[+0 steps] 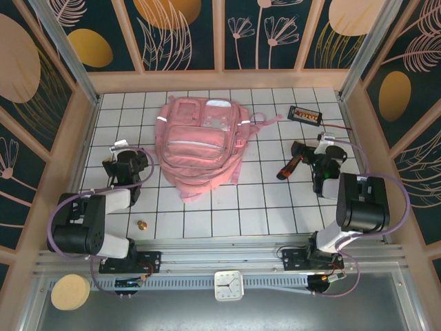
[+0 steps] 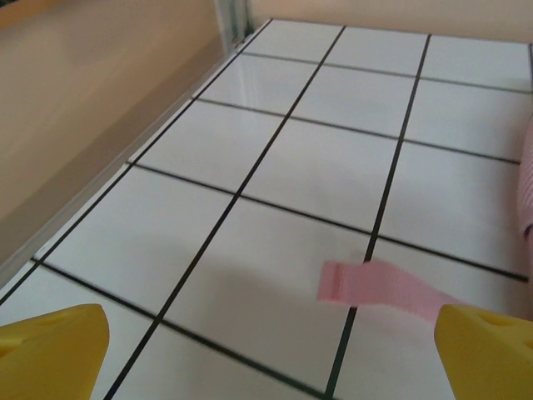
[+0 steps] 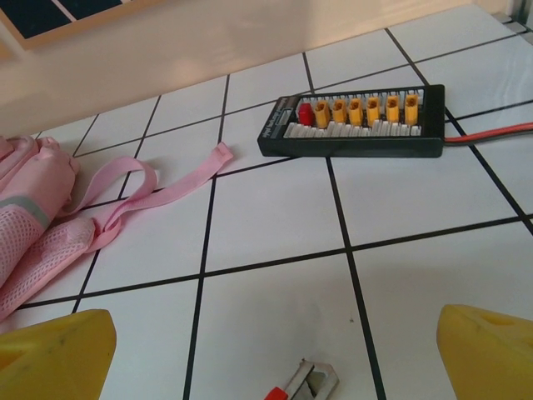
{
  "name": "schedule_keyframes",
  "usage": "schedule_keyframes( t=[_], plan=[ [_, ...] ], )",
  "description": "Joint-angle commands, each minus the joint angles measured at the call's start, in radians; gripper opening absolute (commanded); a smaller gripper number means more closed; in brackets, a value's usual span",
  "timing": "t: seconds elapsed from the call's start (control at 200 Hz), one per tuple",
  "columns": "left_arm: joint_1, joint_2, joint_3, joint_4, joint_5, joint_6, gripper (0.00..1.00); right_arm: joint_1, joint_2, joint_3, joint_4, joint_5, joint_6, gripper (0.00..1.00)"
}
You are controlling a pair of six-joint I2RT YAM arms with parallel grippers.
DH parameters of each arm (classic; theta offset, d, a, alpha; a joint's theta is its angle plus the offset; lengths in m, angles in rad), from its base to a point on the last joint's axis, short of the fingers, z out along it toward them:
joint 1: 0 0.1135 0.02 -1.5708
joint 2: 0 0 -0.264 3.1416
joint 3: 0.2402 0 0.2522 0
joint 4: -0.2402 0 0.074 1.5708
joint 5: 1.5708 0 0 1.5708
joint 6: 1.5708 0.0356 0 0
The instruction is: Pack the student bag
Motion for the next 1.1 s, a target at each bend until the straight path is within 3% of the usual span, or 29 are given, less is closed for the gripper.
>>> schedule_keyframes(
  t=[0.0,0.64,1.096],
  plan=[
    [0.028,0.017,0.023,0.123,0.082,0.043,0.99,0.019,0.015,0.029,0.007,-0.006,-0.040,0.99],
    [0.063,0.065,-0.145,0.513,0.386,0.112,0.99,0.029,0.029,0.055,-0.029,-0.004,-0.053,0.99],
    [0.070,0.076,-0.166,0.569,0.357,0.095,0.99,0.075,-0.005,0.007,0.022,0.017,-0.110,0.99]
  ],
)
